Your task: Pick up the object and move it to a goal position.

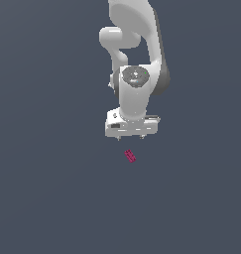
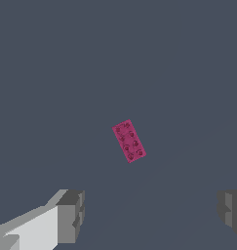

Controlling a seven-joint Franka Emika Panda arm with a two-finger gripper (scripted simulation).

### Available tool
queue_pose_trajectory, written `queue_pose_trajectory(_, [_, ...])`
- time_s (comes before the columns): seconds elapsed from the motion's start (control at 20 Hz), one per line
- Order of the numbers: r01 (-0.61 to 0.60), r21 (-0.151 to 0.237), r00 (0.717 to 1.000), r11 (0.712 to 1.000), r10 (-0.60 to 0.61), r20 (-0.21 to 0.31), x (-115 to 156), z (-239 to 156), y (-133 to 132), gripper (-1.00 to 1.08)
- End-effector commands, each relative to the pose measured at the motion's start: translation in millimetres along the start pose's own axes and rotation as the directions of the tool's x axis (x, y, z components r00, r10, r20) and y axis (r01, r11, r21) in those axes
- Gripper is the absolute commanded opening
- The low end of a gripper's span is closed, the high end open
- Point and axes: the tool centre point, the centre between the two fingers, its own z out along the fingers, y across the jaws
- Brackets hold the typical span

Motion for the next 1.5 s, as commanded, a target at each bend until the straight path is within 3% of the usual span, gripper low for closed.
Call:
queue_pose_trajectory(0.0, [0.000, 0.000, 1.000, 1.000, 0.000, 0.000, 0.0, 0.0, 0.0, 1.00])
queue_pose_trajectory(0.8, [0.013, -0.008, 1.000, 1.000, -0.013, -0.001, 7.4, 1.7, 10.4, 1.00])
queue_pose_trajectory(1.2, [0.129, -0.016, 0.992, 0.992, -0.129, -0.003, 12.1, 24.6, 7.7, 1.00])
queue_pose_trajectory(1.45, [0.252, -0.023, 0.968, 0.968, -0.252, -0.004, 16.1, 49.5, 4.1, 1.00])
